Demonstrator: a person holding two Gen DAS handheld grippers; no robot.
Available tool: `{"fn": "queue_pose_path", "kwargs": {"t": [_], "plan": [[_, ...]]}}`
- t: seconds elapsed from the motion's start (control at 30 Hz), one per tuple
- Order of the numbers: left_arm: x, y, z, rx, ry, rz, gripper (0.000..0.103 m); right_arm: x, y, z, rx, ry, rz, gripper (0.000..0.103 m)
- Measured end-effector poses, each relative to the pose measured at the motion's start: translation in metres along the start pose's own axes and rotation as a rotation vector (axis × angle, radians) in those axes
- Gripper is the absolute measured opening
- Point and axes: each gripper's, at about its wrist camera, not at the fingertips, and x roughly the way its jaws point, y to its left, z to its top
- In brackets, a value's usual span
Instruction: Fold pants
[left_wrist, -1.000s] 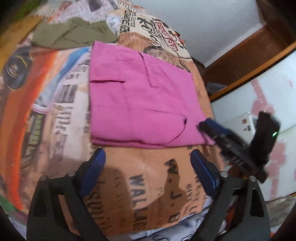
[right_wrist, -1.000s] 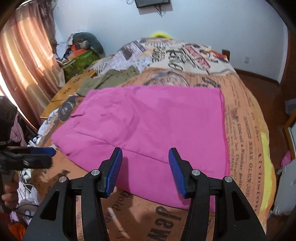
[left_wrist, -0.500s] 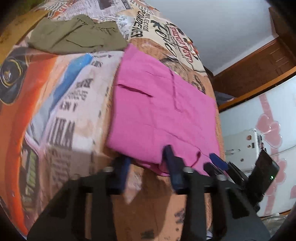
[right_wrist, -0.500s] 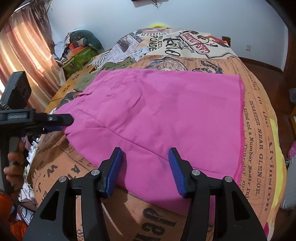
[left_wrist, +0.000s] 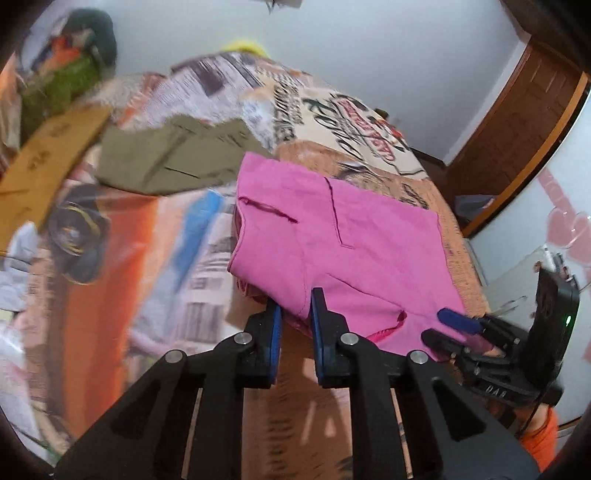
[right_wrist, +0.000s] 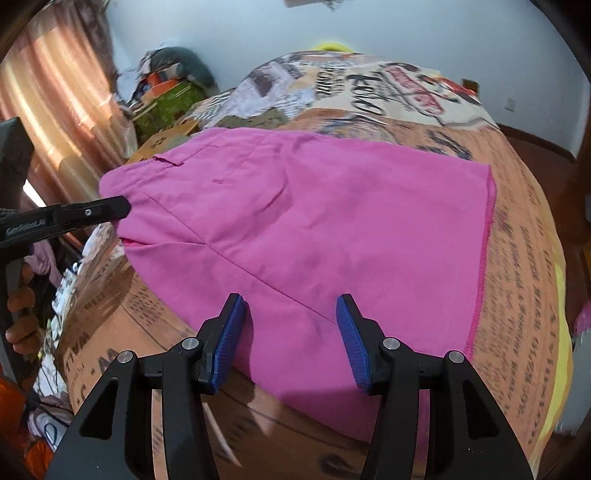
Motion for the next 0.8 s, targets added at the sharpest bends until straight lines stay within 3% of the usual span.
{"fn": "queue_pose_path", "kwargs": {"t": [0.17,0.27,0.4,0.6,0.8], "plan": [[-0.026,-0.003,-0.013,0.139,-0.069,0.152,0.014,0.006,0.027,0.014,-0.062,0.019,0.037,0.048],[-0.041,-0.010,-0.017,0.219,-0.128,0.203,0.014,0.002,0.037,0.024,-0.055,-0.011,0.062,0.048],[-0.054,-0.025,-0.014,0.289,-0.193,0.200,0.014,0.006,0.052,0.036,-0.074,-0.031,0.058,0.048],[-0.057,-0.050,-0.001,0.337,-0.224,0.107,0.012,0.034,0.071,0.027,-0.141,0.085,0.088,0.048],[-0.059,-0.083,0.005,0.423,-0.252,0.082,0.012,0.015,0.053,0.021,-0.070,0.053,0.132,0.048]]}}
